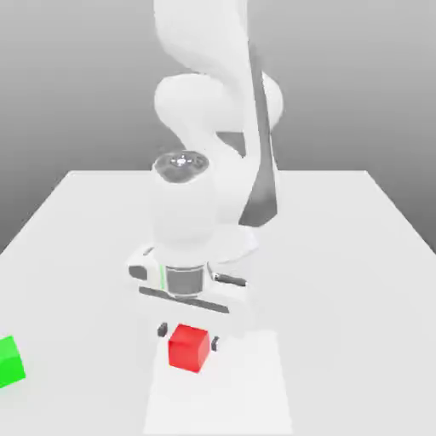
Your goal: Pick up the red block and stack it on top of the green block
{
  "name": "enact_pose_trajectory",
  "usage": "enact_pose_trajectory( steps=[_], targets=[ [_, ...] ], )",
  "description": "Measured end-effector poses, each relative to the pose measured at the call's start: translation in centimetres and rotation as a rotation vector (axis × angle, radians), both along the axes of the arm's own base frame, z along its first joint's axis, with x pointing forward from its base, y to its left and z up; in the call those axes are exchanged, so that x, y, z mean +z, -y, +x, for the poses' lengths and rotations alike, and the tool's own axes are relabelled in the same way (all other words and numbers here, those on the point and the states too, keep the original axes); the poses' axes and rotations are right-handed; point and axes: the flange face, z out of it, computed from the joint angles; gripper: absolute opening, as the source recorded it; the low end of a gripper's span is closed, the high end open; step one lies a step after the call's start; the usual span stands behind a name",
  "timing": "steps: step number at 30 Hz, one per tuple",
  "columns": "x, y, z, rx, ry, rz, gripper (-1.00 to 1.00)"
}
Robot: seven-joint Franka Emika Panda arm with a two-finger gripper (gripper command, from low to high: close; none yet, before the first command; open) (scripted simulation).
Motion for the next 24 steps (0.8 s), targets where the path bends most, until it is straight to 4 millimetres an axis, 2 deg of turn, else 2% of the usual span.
enact_pose_trajectory(
  steps=[6,13,15,16,17,19,24],
  targets=[
    [0.1,0.0,0.0,0.0,0.001,0.0,-1.0],
    [5.9,0.1,0.2,-0.005,0.001,0.001,-1.0],
    [6.7,0.8,1.7,-0.028,0.0,0.008,-1.0],
    [6.9,1.8,2.4,-0.058,0.0,0.012,-1.0],
    [7.2,4.5,2.7,-0.127,0.0,0.015,-1.0],
    [7.7,11.4,2.9,-0.299,0.001,0.02,-1.0],
    [9.2,22.7,3.2,-0.547,0.001,0.015,-1.0]
  ],
)
